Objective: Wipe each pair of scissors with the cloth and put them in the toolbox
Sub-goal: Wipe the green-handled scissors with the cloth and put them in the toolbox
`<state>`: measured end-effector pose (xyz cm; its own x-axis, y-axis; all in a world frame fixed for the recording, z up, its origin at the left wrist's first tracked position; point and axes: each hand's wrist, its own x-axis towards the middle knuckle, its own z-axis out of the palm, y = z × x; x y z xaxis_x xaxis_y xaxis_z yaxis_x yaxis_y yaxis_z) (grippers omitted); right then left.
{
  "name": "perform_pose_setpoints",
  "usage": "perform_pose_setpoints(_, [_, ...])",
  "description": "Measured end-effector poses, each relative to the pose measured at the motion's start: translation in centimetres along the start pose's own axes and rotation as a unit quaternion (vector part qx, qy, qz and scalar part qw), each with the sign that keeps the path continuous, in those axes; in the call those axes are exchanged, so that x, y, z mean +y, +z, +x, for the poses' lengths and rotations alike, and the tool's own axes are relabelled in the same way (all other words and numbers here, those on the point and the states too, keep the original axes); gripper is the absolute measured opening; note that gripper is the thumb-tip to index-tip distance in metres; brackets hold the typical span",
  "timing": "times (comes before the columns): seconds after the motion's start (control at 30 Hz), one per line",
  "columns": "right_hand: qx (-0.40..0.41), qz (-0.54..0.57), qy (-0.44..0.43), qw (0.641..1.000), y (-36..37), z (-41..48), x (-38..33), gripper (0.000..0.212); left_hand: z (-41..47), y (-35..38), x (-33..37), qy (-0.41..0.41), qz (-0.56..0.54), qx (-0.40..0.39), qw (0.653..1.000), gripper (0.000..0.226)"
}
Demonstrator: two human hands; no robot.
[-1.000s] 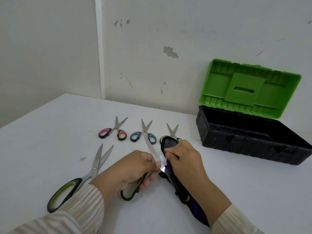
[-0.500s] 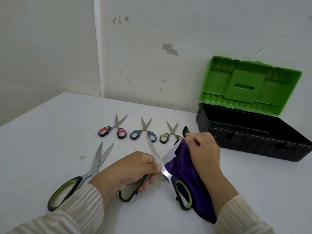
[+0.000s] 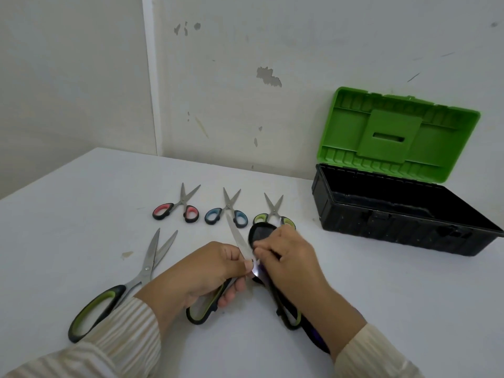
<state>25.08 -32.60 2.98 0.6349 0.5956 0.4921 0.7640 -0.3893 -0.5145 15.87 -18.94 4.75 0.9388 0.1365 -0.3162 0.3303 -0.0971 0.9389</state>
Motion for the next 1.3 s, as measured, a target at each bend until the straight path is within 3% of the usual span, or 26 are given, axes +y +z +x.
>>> perform_pose_setpoints(0.1, [0.06, -0.016, 0.031, 0.998, -0.5, 0.6, 0.7, 0.01, -0.1, 0.3, 0.0, 0.001, 0.009, -0.006, 1.0, 0.031])
perform_pose_setpoints(0.23, [-0.01, -0.012, 0.006, 1.0, 0.2, -0.2, -0.3, 0.01, 0.0, 0.2, 0.0, 0.003, 0.012, 0.0, 1.0, 0.032])
perform_pose_setpoints(0.37, [0.114, 0.018, 0.147, 0.982, -2.7, 1.6, 2.0, 0.021, -0.1, -0.1, 0.1, -0.007, 0.021, -0.026, 0.999, 0.03])
perform_pose_setpoints(0.43, [0.042, 0.05, 0.16, 0.985, -3.8, 1.3, 2.1, 0.026, 0.2, -0.6, 0.0, -0.001, -0.023, -0.008, 1.0, 0.024])
perform_pose_setpoints(0.57, [-0.182, 0.058, 0.105, 0.976, -3.2, 0.2, -0.3, 0.011, 0.5, -1.4, 0.0, 0.01, -0.096, 0.013, 0.995, 0.021])
perform_pose_setpoints(0.63, [-0.207, 0.043, 0.101, 0.972, -2.5, 0.1, -0.5, 0.018, 0.3, -1.2, 0.1, 0.011, -0.103, 0.011, 0.995, 0.025])
perform_pose_setpoints(0.73, [-0.177, 0.098, 0.135, 0.97, -2.5, 0.1, -0.2, 0.014, 0.1, -1.4, 0.6, -0.021, -0.137, 0.023, 0.99, 0.025])
perform_pose_setpoints(0.87, [-0.126, 0.205, 0.208, 0.948, -2.7, 0.0, 0.1, 0.02, 0.3, -3.3, 0.8, -0.041, -0.317, 0.041, 0.947, 0.036])
perform_pose_setpoints(1.0, [-0.095, 0.258, 0.256, 0.927, -2.3, 0.1, -0.2, 0.023, 1.6, -2.9, -0.1, 0.017, -0.544, 0.097, 0.834, 0.048])
perform_pose_setpoints(1.03, [-0.091, 0.263, 0.263, 0.924, -2.2, 0.0, -0.4, 0.024, 2.0, -2.3, -0.4, 0.022, -0.562, 0.099, 0.821, 0.046])
perform_pose_setpoints(1.23, [-0.08, 0.232, 0.225, 0.943, -1.0, -0.1, -0.9, 0.028, 2.3, 1.9, -0.5, 0.057, -0.406, 0.095, 0.907, 0.022])
perform_pose_setpoints(1.3, [-0.089, 0.205, 0.202, 0.953, -0.7, -0.1, -1.1, 0.025, 2.3, 2.0, -0.7, 0.066, -0.368, 0.107, 0.921, 0.015])
